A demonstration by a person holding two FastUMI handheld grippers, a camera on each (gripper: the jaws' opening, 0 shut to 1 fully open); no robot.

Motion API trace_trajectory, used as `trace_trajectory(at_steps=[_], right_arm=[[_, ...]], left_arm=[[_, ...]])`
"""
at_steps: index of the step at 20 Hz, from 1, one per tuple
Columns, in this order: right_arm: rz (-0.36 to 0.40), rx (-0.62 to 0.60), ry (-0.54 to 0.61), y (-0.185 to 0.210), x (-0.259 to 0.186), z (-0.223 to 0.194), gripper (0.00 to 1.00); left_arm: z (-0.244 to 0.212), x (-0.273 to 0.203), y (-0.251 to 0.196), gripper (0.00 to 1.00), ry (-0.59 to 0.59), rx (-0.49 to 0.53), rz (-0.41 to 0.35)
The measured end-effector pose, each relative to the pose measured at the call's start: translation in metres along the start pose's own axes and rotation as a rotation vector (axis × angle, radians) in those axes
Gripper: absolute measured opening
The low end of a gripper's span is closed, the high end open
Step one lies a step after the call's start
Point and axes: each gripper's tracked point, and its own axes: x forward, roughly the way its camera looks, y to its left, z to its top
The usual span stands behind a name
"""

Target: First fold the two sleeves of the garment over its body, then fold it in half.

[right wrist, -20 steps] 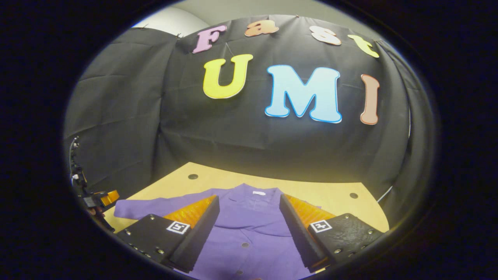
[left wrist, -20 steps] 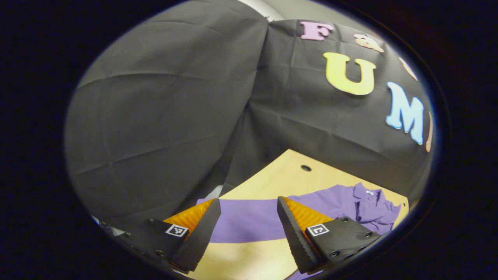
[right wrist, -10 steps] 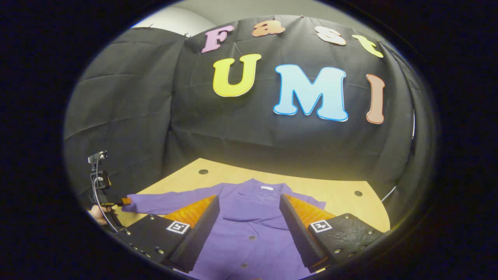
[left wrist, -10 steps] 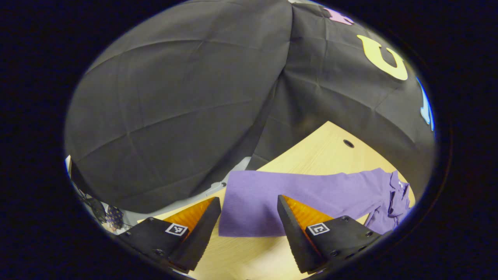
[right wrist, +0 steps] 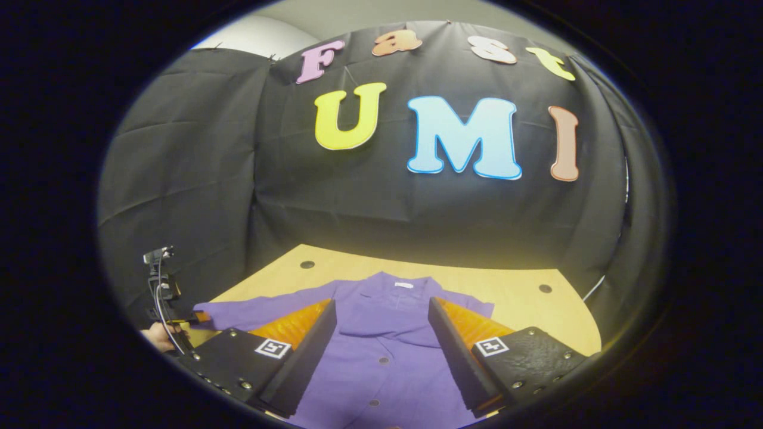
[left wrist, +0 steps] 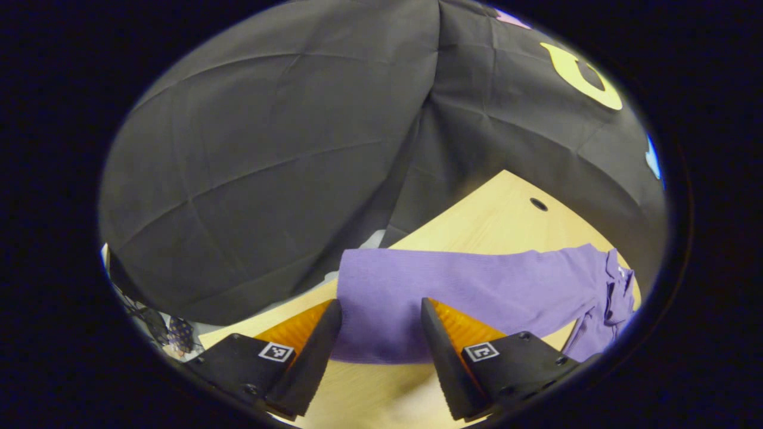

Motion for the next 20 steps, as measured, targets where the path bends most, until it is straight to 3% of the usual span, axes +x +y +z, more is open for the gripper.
trace_trajectory(at_steps=[3,5,7,8,12,16,20], right_arm=[[-0.005,0.027,0.009,-0.004,-0.001,-0.003,0.96],[-0.011,0.036,0.013,-0.009,-0.002,-0.006,0.96],[-0.021,0.037,0.019,-0.015,-0.003,-0.009,0.96],[-0.024,0.040,0.023,-0.017,-0.004,-0.012,0.96],[-0.038,0.068,0.031,-0.029,-0.010,-0.017,0.96],[-0.080,0.087,0.026,-0.051,-0.021,-0.019,0.96],[-0.123,0.107,0.035,-0.073,-0.029,-0.028,0.96]], left_arm=[[-0.006,0.005,0.006,0.73,0.002,0.022,0.042],[-0.008,0.008,0.003,0.51,0.001,0.032,0.036],[-0.013,0.006,0.006,0.51,0.005,0.059,0.043],[-0.011,0.007,0.001,0.19,-0.002,0.057,0.034],[-0.009,0.007,-0.009,0.06,-0.004,0.064,0.010],[-0.003,-0.006,-0.026,0.06,-0.012,-0.034,-0.054],[0.014,-0.036,-0.070,0.06,-0.077,-0.061,-0.146]])
